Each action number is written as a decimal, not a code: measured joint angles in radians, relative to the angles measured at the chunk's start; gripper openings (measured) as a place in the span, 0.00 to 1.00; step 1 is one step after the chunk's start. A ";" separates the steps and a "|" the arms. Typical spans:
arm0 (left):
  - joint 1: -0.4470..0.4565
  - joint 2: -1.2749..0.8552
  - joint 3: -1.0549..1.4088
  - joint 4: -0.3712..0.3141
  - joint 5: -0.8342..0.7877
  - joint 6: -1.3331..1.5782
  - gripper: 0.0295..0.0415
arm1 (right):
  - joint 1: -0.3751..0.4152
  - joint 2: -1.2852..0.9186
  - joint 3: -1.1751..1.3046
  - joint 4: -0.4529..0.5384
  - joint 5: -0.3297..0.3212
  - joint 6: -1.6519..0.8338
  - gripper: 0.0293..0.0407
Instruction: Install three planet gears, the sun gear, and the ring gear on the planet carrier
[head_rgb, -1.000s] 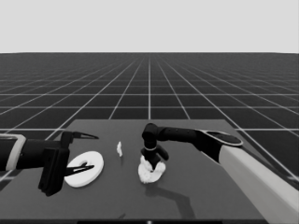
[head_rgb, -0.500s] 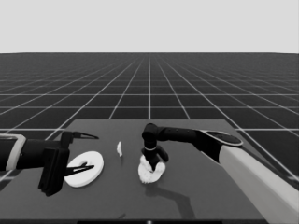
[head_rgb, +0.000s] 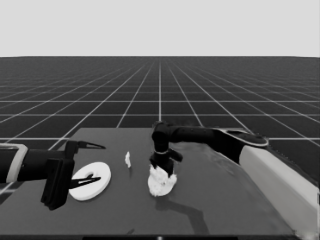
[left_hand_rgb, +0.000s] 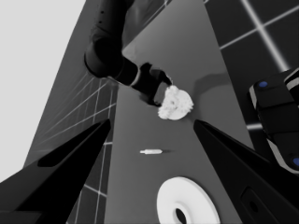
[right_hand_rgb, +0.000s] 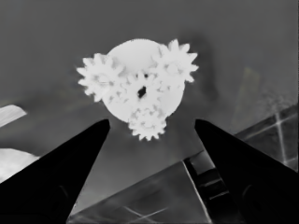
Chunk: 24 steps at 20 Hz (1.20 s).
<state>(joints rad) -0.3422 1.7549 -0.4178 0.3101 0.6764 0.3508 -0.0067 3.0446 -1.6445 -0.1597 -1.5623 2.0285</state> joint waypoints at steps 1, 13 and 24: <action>0.000 0.000 0.000 0.000 0.000 0.000 0.75 | 0.107 -0.003 0.027 0.082 -0.018 -0.236 0.86; 0.000 0.000 0.000 0.000 0.000 0.000 0.75 | -0.273 -1.090 1.091 -0.447 0.333 -1.578 0.82; 0.035 0.355 -0.804 -0.319 0.912 -1.094 0.77 | -0.348 -1.285 1.257 -0.538 0.382 -1.712 0.81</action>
<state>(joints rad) -0.3069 2.1100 -1.2221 -0.0086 1.5889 -0.7429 -0.3545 1.7597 -0.3872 -0.6974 -1.1803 0.3163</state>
